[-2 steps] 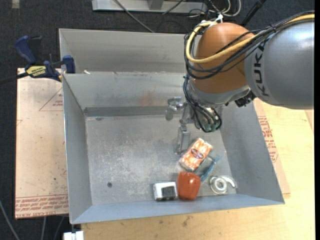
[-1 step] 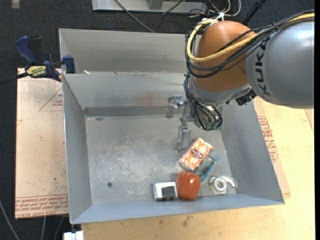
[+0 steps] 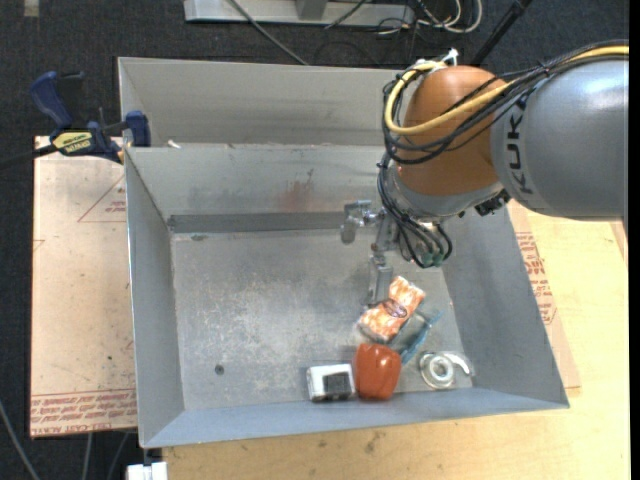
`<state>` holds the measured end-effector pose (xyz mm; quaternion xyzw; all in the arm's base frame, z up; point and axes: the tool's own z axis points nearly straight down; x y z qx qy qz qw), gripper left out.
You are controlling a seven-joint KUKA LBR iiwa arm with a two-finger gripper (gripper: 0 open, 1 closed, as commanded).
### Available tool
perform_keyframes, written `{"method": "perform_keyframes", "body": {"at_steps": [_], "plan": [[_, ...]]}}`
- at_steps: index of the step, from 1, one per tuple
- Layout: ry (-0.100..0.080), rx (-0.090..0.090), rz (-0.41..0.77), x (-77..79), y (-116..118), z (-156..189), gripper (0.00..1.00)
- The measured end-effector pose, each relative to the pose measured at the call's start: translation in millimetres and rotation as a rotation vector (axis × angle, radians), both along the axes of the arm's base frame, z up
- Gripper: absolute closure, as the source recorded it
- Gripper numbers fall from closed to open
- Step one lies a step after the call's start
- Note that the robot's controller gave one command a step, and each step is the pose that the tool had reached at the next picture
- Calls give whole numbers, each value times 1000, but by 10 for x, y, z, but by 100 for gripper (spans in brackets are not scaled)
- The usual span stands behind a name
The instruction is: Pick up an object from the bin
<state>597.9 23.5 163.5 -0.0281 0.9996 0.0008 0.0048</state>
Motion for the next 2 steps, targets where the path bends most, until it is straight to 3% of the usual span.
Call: {"method": "perform_keyframes", "body": {"at_steps": [1, 2], "plan": [[11, -3, 52, -255, -132, -297, 0], [12, 2, 102, -304, -480, -88, 0]]}}
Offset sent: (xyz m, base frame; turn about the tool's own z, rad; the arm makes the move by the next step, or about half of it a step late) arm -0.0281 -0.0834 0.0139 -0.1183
